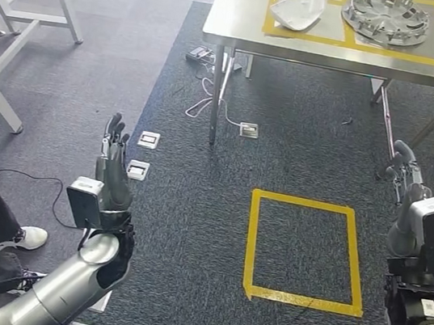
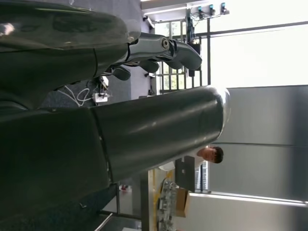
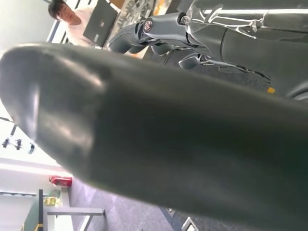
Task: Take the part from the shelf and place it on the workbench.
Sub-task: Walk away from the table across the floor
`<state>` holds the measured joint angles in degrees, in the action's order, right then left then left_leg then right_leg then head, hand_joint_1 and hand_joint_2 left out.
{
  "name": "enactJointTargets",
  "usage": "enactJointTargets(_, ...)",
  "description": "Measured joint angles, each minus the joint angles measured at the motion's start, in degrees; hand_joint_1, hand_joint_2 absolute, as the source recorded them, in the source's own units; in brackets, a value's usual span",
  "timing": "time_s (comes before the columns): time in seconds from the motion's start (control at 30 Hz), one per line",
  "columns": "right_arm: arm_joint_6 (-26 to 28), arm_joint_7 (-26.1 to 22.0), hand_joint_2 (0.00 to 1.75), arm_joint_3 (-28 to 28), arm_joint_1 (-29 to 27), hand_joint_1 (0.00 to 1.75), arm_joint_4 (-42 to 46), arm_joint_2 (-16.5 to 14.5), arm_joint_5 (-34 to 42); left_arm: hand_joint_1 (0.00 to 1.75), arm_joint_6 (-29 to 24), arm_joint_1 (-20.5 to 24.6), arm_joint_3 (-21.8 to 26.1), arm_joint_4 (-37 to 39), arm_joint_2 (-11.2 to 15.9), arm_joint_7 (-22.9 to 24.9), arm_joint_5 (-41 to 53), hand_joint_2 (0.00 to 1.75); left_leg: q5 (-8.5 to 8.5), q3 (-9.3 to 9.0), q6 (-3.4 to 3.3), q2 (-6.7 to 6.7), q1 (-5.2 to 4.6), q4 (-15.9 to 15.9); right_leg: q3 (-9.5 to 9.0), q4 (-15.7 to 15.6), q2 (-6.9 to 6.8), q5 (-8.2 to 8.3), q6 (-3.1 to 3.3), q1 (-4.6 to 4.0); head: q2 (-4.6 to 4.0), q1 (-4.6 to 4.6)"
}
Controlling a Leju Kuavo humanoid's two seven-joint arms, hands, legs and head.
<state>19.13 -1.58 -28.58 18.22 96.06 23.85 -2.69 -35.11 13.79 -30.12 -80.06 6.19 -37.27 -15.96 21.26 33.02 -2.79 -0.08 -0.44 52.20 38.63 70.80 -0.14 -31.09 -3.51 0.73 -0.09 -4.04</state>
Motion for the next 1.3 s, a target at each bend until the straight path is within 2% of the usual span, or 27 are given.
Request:
enactJointTargets(0.03,-0.02,0.01,0.00,-0.01,0.02,0.00,0.00,0.01,0.00,0.00,-0.04,-0.03,0.00,0.00,0.00,0.00,0.01,0.00,-0.15,0.31,0.07,-0.05,-0.02,0.20,-2.08,-2.77,0.00,1.23,0.09,-0.01,0.00,0.14)
enactJointTargets(0.1,-0.04,0.01,0.00,0.00,0.14,0.00,0.03,0.02,0.00,0.00,-0.11,-0.03,0.00,0.00,0.00,-0.01,0.08,0.00,-0.30,0.84,0.30,-0.14,-0.13,0.83,-7.55,-11.52,0.03,3.84,0.54,-0.12,0.00,0.48)
enactJointTargets(0.13,-0.05,-0.01,0.00,0.01,0.20,0.00,0.07,0.02,0.00,0.00,-0.15,-0.02,0.00,0.00,0.01,-0.02,0.13,0.00,-0.39,1.12,0.50,-0.17,-0.21,1.19,-9.31,-14.73,0.05,4.53,0.89,-0.24,0.00,0.61)
enactJointTargets(0.17,-0.05,-0.01,0.00,0.01,0.23,0.00,0.11,0.03,0.00,0.00,-0.15,-0.02,0.00,0.00,0.01,-0.02,0.17,0.00,-0.39,1.40,0.70,-0.18,-0.29,1.48,-10.16,-16.55,0.06,4.68,1.21,-0.33,0.00,0.64)
enactJointTargets(0.3,-0.10,-0.04,0.00,-0.03,0.17,0.00,0.19,0.04,0.00,0.00,-0.15,-0.06,0.00,0.00,0.04,-0.04,0.20,0.00,-0.21,1.84,0.47,-0.20,-0.30,1.57,-9.89,-17.02,0.02,4.79,1.95,-0.66,0.00,0.42)
enactJointTargets(0.43,-0.11,-0.04,0.00,-0.05,0.16,0.00,0.22,0.04,0.00,0.00,-0.15,-0.07,0.00,0.00,0.08,-0.04,0.20,0.00,-1.18,1.85,1.36,-0.21,-0.18,1.15,-9.62,-17.00,0.02,5.09,2.38,-0.80,0.00,0.32)
enactJointTargets(0.97,-1.48,-0.09,0.00,-0.49,-1.83,0.00,-0.16,0.04,0.51,0.00,-0.82,-0.94,0.46,-0.46,0.57,0.23,0.78,0.00,-1.10,1.91,1.72,-0.26,-0.12,1.01,-9.53,-16.96,0.00,4.92,2.60,-0.86,0.00,0.34)
enactJointTargets(1.3,1.48,-3.49,0.00,0.18,-5.35,0.00,-0.26,-0.47,1.70,0.00,-0.99,-1.22,0.46,-0.50,0.72,0.26,0.72,0.00,-1.09,1.95,1.70,-0.30,-0.13,1.06,-9.53,-16.97,-0.02,4.92,2.60,-0.79,0.00,0.41)
